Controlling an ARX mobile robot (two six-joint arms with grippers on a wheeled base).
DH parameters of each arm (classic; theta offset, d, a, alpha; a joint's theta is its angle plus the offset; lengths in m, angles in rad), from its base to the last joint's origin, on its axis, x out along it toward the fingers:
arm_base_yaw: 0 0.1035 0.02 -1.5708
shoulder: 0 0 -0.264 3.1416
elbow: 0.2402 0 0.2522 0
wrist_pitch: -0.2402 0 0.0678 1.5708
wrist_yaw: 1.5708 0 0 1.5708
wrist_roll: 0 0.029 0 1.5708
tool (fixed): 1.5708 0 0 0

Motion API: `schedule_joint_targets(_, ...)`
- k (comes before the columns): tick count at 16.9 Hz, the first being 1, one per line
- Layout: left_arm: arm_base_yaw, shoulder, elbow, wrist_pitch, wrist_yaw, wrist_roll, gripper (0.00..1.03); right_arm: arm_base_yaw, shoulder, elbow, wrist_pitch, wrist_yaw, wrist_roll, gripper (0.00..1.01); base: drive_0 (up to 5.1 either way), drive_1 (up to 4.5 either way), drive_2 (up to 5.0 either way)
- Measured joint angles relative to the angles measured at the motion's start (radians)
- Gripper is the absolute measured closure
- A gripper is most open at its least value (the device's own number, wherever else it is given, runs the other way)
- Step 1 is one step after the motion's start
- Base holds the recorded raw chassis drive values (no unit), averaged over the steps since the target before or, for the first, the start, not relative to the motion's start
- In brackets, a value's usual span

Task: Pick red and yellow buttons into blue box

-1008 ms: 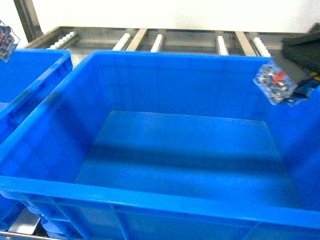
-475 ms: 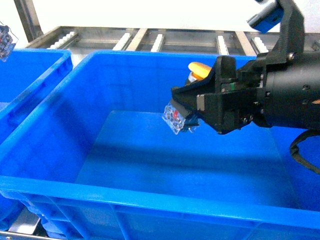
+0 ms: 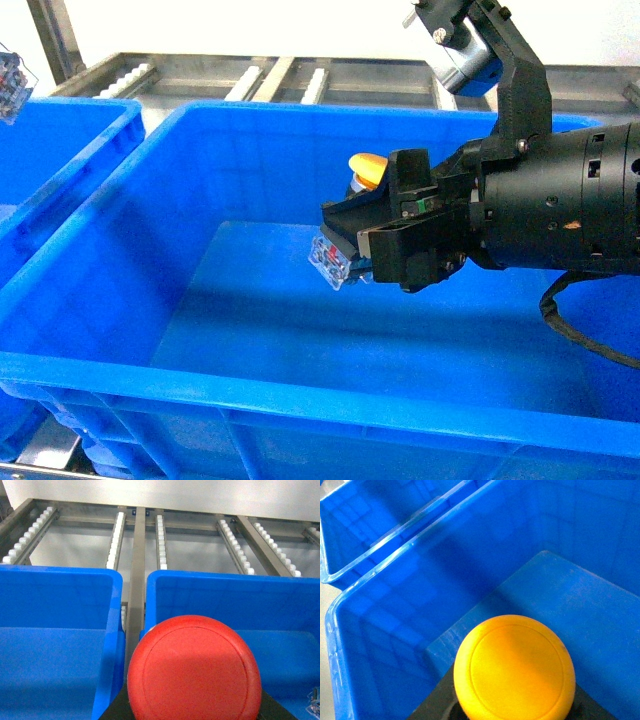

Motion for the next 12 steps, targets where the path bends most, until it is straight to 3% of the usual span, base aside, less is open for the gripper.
schedule_joint_targets(2, 0.000, 0.000, 0.000, 0.000, 0.001, 0.000, 0.79, 0.000, 0.000, 0.000, 0.000, 0.000, -0.003, 0.53, 0.0, 0.00, 0.0)
schedule_joint_targets(7, 0.000, 0.000, 0.000, 0.000, 0.000, 0.000, 0.79, 0.000, 0.000, 0.000, 0.000, 0.000, -0.003, 0.04, 0.0, 0.00, 0.0)
schedule_joint_targets(12, 0.000, 0.000, 0.000, 0.000, 0.000, 0.000, 0.79, 0.000, 0.000, 0.000, 0.000, 0.000, -0.007, 0.03, 0.0, 0.00, 0.0)
